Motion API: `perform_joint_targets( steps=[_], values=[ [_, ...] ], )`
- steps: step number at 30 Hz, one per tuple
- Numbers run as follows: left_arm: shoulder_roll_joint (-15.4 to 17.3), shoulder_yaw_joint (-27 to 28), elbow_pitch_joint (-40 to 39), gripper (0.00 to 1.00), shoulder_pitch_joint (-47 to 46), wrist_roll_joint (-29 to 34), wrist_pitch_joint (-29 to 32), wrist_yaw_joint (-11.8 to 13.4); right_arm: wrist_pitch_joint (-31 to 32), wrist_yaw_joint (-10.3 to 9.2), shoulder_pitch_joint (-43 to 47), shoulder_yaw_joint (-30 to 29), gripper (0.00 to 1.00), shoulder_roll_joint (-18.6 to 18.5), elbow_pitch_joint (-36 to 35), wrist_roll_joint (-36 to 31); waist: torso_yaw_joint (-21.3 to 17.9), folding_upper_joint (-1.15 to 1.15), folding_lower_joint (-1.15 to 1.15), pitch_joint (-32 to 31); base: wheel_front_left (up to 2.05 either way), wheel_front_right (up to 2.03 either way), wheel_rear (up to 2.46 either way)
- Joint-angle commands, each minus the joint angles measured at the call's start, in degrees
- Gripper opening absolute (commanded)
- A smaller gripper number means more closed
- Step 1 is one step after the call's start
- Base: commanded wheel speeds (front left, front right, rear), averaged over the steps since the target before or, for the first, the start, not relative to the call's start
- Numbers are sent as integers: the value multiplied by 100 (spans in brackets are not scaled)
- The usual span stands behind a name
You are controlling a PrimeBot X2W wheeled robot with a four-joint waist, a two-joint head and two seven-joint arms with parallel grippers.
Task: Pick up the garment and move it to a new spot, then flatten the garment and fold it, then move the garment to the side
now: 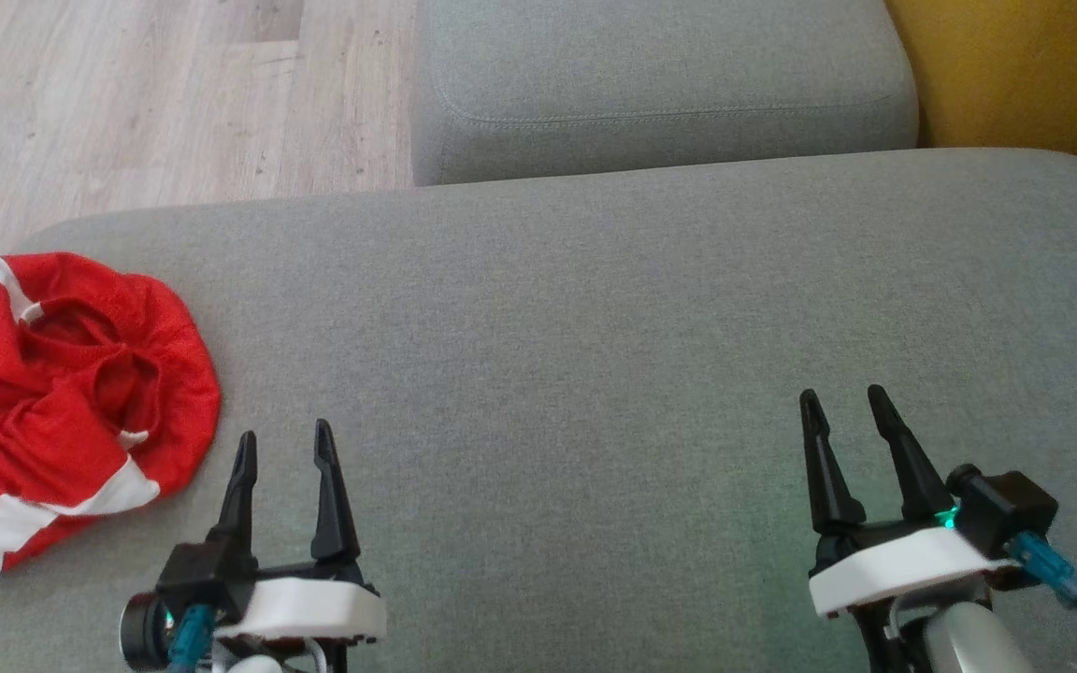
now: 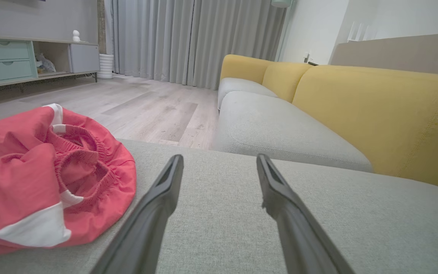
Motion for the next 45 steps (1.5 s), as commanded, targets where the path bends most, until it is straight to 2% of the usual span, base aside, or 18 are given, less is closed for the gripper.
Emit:
perform_joint_targets(
  steps=[1,18,35,45],
  values=[
    [45,96,-175,100,-224,203,-84,56,-88,-4,-256,142,100,-51,-166,-213,-2,0,0,-1,0,0,0],
    [51,-21,78,100,-209,1136,-356,297,-358,-4,-234,143,100,-58,-127,-1409,-24,0,0,-52,0,0,0],
    [51,-41,204,100,-236,1013,-358,289,-360,-4,-223,38,100,-58,-60,-1529,25,0,0,-32,0,0,0],
    [51,-59,206,100,-286,1088,-358,337,-360,-4,-220,-1,100,-58,-64,-1423,547,0,0,51,0,0,0]
  ],
)
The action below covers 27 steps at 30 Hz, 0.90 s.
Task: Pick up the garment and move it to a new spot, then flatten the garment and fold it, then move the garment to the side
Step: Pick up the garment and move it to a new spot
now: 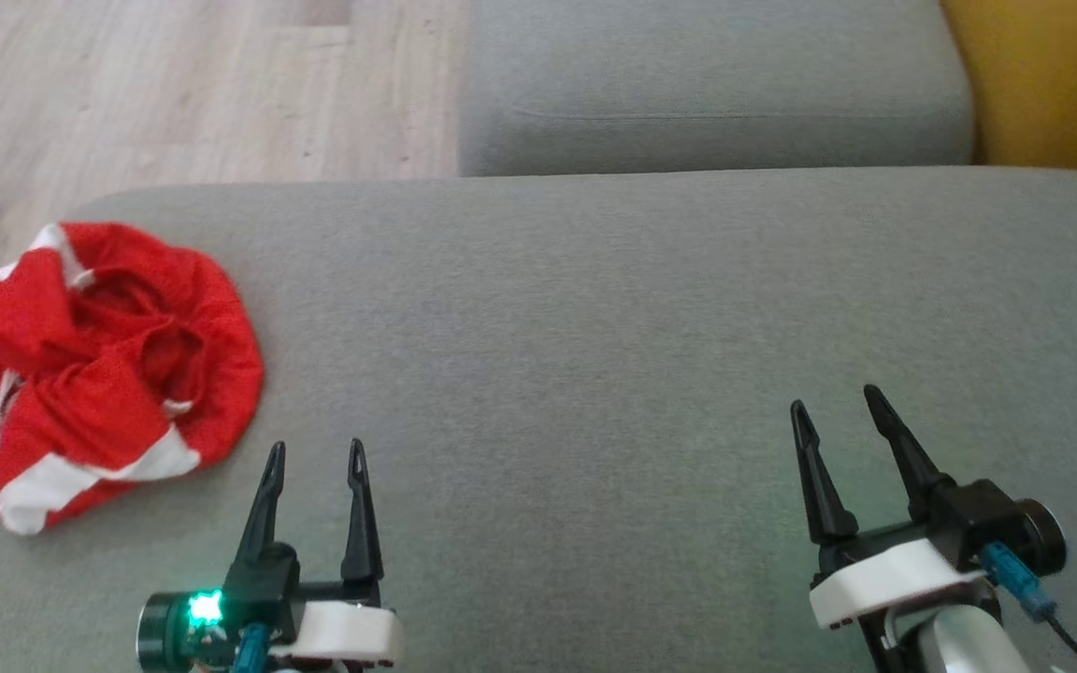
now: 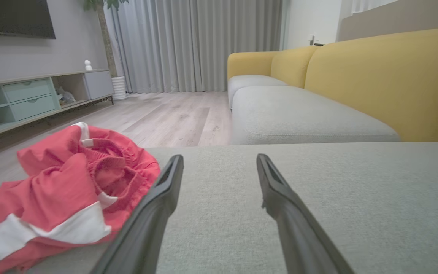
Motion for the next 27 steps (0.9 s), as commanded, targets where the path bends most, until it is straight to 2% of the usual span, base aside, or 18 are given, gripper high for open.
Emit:
perform_joint_targets(
  steps=[1,21,27],
  values=[
    [39,168,-183,100,-287,68,-61,43,-69,-4,-224,138,100,-52,-162,47,233,0,-1,32,0,0,0],
    [39,537,-278,100,-252,185,-61,177,-69,-4,-211,97,100,-52,-218,34,1908,0,-1,140,0,0,0],
    [40,755,-572,100,-317,183,-61,198,-69,-4,-205,64,100,-52,-245,-115,2125,0,-1,350,0,0,0]
  ],
)
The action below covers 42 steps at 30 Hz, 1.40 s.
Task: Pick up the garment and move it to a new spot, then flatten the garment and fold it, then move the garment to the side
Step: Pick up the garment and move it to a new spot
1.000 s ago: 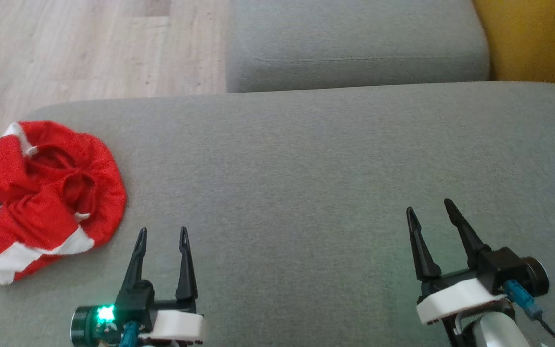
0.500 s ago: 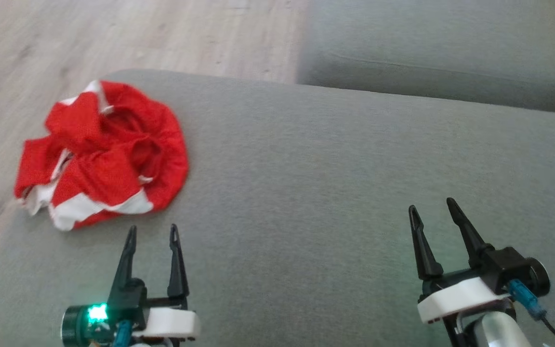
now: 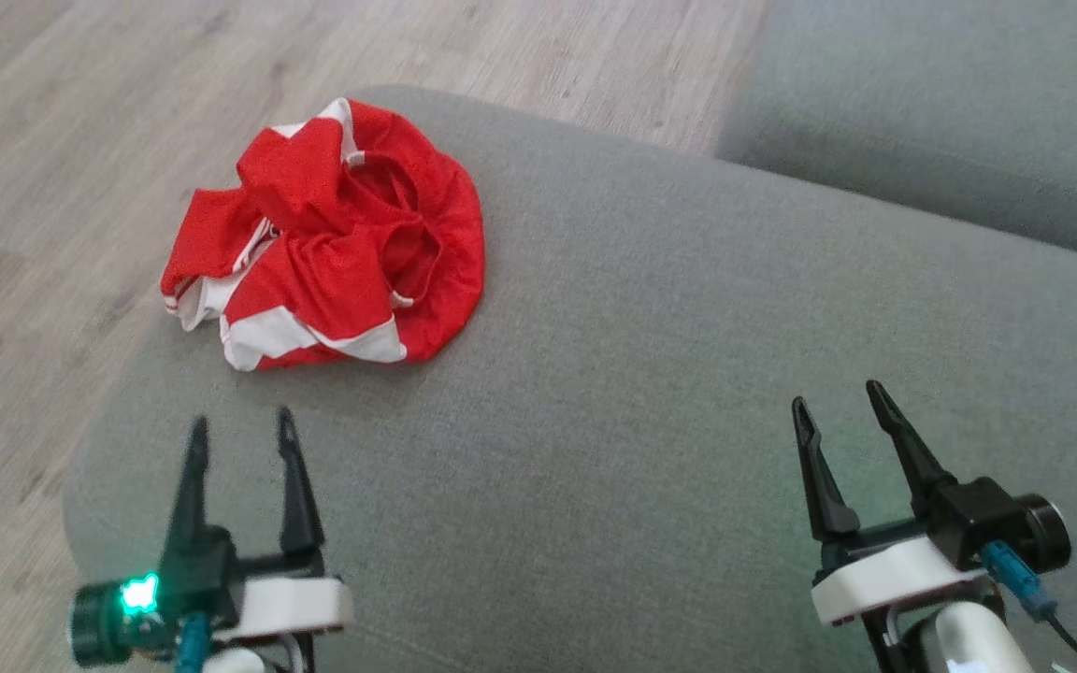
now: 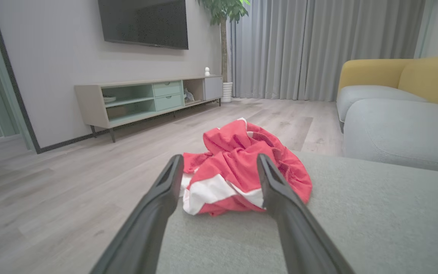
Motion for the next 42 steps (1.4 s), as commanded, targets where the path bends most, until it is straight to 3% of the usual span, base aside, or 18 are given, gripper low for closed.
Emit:
perform_joint_targets(
  steps=[1,6,9,12,20,30,31,32,37,42],
  values=[
    [38,210,-252,100,-356,45,-55,28,-62,-4,-233,82,100,-52,-203,-58,27,0,1,192,0,0,0],
    [204,419,-661,100,-1061,241,-55,45,-62,-4,-473,-39,100,-52,-281,-429,22,0,1,753,0,0,0],
    [351,468,-580,100,-1722,245,-55,-82,-62,-4,-581,-141,100,-96,-334,-647,17,0,1,1115,0,0,0],
    [620,435,-64,100,-2636,309,196,-304,-62,-4,-713,-168,100,-283,-421,-761,-33,0,1,1528,0,0,0],
    [1122,483,1897,100,-5044,151,1717,-824,-62,-4,-1183,-159,100,-790,-695,-803,-421,0,1,2536,0,0,0],
    [1615,509,4040,99,-6022,22,2862,-1223,-62,-4,-1347,-244,100,-879,-814,-722,-869,0,1,3024,0,0,0],
    [1659,505,4126,70,-6066,33,2806,-1210,-62,-4,-1359,-263,100,-872,-821,-713,-894,0,1,3055,0,0,0],
    [1707,488,4178,0,-6110,65,2691,-1184,-62,-4,-1373,-280,100,-863,-826,-704,-910,0,1,3074,0,0,0],
    [1836,525,4131,0,-6377,39,1893,-1129,-62,-4,-1431,-246,100,-700,-756,-662,-997,0,1,2932,0,0,0],
    [1845,396,3556,0,-6545,54,1306,-1291,-62,-4,-1389,-189,100,-435,-617,-602,-1146,0,1,2440,0,0,0]
  ],
)
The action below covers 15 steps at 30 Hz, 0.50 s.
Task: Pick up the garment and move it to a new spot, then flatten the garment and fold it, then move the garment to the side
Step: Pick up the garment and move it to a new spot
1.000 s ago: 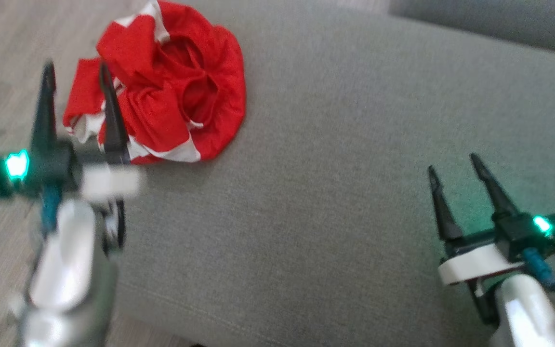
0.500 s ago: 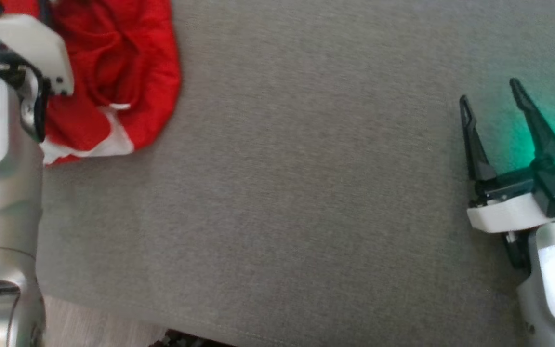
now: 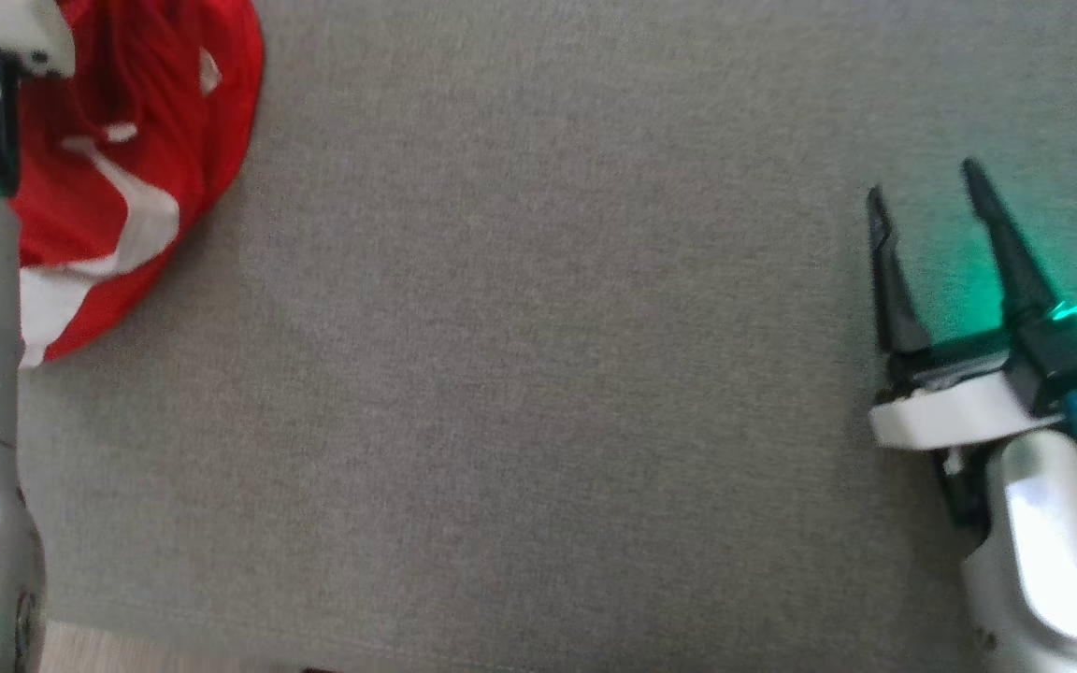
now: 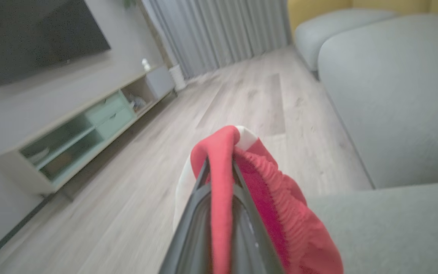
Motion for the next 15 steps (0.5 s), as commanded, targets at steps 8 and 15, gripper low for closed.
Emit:
perform_joint_targets(
  steps=[8,15],
  values=[
    [248,-266,-2175,0,-192,-243,252,-415,10,-4,291,334,100,420,48,246,-957,0,0,-1240,0,0,0],
    [-28,-448,-3670,0,-187,-738,880,-498,10,-4,409,523,100,450,32,854,-2143,0,0,-1612,0,0,0]
  ],
)
